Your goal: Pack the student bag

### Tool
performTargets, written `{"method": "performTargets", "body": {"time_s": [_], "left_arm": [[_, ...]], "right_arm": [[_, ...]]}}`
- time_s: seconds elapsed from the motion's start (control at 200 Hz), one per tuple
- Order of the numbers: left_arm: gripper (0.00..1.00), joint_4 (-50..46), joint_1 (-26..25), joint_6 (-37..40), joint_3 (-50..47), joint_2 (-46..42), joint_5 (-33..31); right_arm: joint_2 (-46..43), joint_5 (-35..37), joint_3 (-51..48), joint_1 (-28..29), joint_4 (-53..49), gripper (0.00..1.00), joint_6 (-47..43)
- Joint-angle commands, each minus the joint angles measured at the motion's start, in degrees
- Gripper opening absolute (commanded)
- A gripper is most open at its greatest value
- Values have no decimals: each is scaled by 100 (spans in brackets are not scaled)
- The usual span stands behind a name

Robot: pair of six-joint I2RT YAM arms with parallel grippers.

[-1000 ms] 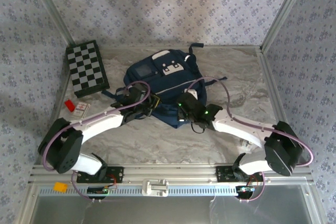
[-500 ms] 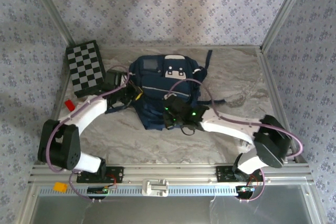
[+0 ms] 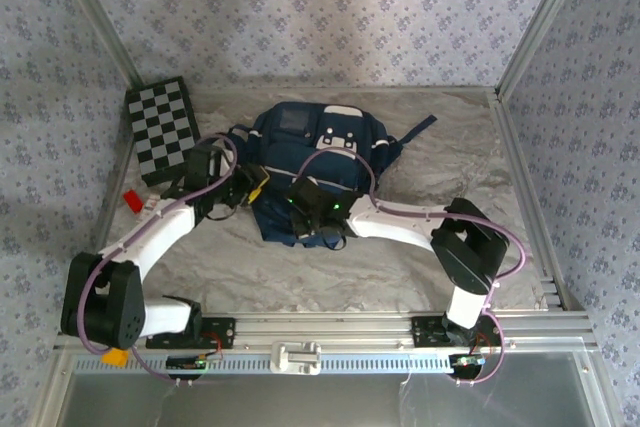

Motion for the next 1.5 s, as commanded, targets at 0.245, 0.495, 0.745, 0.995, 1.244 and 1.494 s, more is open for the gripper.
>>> {"method": "performTargets", "body": {"time_s": [0.245,0.495,0.745,0.995,1.244,1.494], "left_arm": [[46,144,-319,-548,-198,22,-492],[46,75,-477,-910,-500,-181,-816],[48,246,-719,-1473,-599,-132,-1022],[52,433,-1088,-1987,-315,167,-1313],[50,437,-1535,-2565,-206,388,-2047],[48,743,-1871,-3199,-543,257,-2289]], "right_arm": [[698,173,547,-108,-194,15,154],[1018,154,646,-107,-151,7,154],[246,517,468,-102,-373,0,90],[-241,345,227,-163,-275,0,18],[-383,168,92,-183,-10,0,18],[-501,159,13,-219,-20,0,157]]}}
